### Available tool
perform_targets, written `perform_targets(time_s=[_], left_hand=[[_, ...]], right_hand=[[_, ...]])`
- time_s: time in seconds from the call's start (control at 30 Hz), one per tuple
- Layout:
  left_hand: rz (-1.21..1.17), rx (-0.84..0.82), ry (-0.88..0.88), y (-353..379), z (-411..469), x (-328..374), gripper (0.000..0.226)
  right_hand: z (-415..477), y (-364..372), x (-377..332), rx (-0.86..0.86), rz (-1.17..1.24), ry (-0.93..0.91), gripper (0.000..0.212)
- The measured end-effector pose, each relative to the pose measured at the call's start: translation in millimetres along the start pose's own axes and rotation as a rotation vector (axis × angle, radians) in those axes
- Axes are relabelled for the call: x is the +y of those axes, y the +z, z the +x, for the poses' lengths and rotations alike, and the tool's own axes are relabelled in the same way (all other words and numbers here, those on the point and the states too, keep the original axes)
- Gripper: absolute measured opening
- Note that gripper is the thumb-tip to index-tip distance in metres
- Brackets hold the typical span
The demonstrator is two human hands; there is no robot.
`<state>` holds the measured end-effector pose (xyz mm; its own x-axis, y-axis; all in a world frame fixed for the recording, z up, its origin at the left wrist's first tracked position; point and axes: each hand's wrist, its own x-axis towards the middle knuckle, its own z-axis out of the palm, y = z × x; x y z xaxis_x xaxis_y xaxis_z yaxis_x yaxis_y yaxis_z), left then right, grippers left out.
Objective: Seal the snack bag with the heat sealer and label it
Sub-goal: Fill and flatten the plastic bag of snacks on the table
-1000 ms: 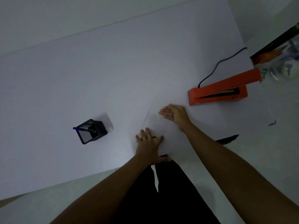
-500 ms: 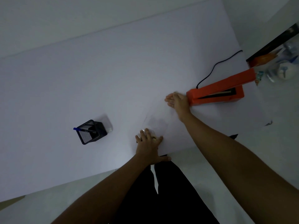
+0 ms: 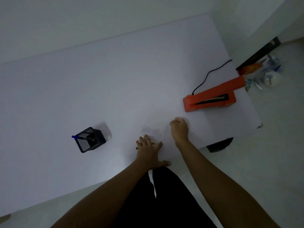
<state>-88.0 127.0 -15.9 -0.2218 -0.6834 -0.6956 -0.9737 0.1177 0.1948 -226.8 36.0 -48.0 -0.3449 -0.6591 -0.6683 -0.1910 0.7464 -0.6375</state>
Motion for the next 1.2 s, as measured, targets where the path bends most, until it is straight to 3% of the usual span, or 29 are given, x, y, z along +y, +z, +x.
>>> perform_targets(time_s=[0.17,0.33,0.5,0.67,0.77,0.87,1.03,1.2], left_hand=[[0.017,-0.019,0.016,-5.9,1.2,-1.7,0.111],[0.009,-0.017,0.033,-7.3,2.6,-1.4,0.112],[0.035,-0.034,0.003,-9.3,3.7,-1.3,0.116],[0.009,-0.116,-0.004,-12.3,6.9,-2.3,0.119],[-0.018,-0.175,0.010,-17.2,7.5,-6.2,0.117],[-0.201,-0.133,-0.013,-27.7,4.6,-20.0,0.105],[-0.856,0.231,-0.173,-51.5,7.5,-69.4,0.079],[-1.157,0.208,-0.049,-89.6,12.3,-91.8,0.065]], right_hand=[[17.7,17.1,-23.3,-0.123,0.156,0.150,0.039],[10.9,28.1,-34.1,-0.245,0.035,0.138,0.029],[3.0,28.2,-32.9,-0.304,-0.027,0.071,0.045],[-6.5,19.7,-22.6,-0.227,0.018,0.019,0.008],[-16.2,13.5,-21.1,-0.219,0.091,0.014,0.003],[-25.2,8.2,-21.5,-0.240,0.136,0.023,0.005],[-43.8,1.4,-29.4,-0.275,0.140,-0.034,0.007],[-60.5,-4.3,-41.2,-0.325,0.121,-0.053,0.014]])
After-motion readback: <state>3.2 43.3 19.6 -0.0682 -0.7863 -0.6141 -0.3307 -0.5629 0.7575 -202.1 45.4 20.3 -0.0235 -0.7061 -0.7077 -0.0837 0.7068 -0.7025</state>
